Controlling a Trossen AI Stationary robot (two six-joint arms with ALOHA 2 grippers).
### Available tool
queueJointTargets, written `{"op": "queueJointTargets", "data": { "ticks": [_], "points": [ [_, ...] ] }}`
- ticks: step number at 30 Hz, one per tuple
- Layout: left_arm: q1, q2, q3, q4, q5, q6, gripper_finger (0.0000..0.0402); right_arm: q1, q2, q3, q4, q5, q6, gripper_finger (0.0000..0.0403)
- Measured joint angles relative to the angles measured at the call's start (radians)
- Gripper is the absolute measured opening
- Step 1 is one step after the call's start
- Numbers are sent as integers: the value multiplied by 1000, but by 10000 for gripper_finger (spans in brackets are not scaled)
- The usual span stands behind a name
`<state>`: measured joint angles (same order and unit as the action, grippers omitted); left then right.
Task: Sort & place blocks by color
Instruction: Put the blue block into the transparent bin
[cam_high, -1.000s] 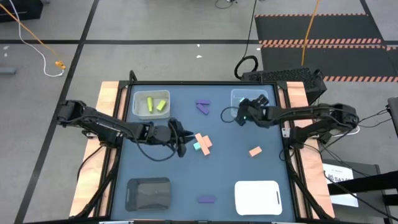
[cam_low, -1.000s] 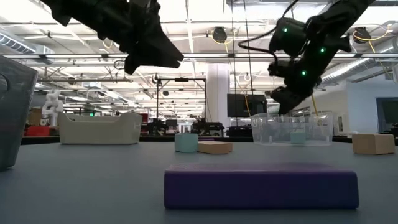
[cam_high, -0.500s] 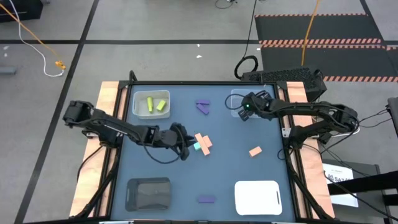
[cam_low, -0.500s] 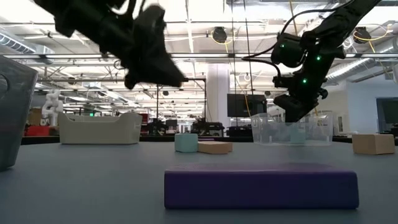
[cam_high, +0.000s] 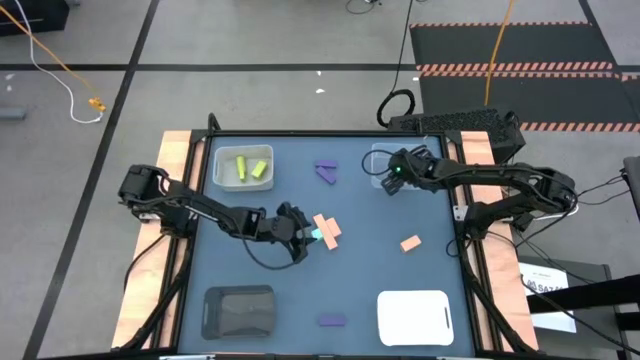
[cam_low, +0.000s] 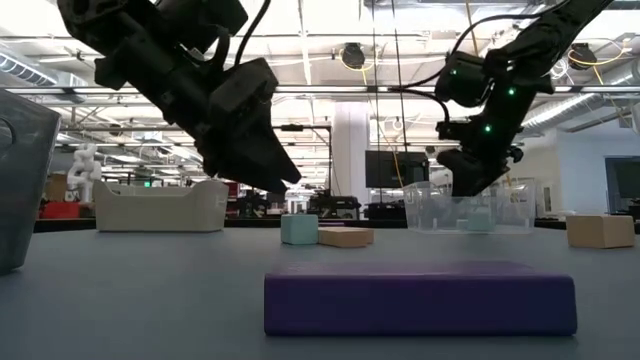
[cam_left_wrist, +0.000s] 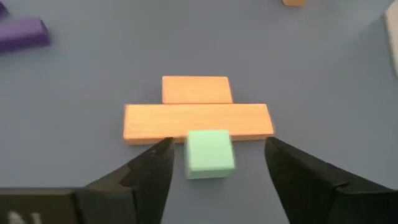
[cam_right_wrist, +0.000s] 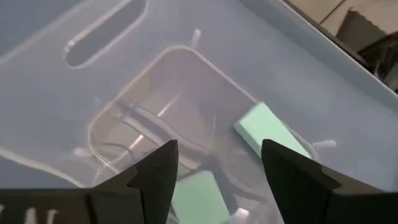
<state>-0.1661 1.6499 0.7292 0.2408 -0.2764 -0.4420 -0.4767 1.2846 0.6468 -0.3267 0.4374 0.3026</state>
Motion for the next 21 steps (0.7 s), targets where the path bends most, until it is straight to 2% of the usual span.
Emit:
{"op": "queueJointTargets", "data": {
  "ticks": [3, 7, 11, 17, 21],
  "points": [
    [0, 0, 0, -2, -66, 76, 275, 0, 0, 0, 28, -1, -1, 222],
    [-1, 0, 0, 3, -74, 145, 286, 0, 0, 0, 63, 2, -17, 222],
    [-17, 0, 0, 5, -74, 143, 287, 0, 0, 0, 92, 2, -39, 222],
    [-44, 89, 0, 104, -100, 155, 287, 0, 0, 0, 138, 2, -64, 222],
    [-46, 140, -2, 121, -172, 175, 287, 0, 0, 0, 135, 2, -64, 222]
  ]
}}
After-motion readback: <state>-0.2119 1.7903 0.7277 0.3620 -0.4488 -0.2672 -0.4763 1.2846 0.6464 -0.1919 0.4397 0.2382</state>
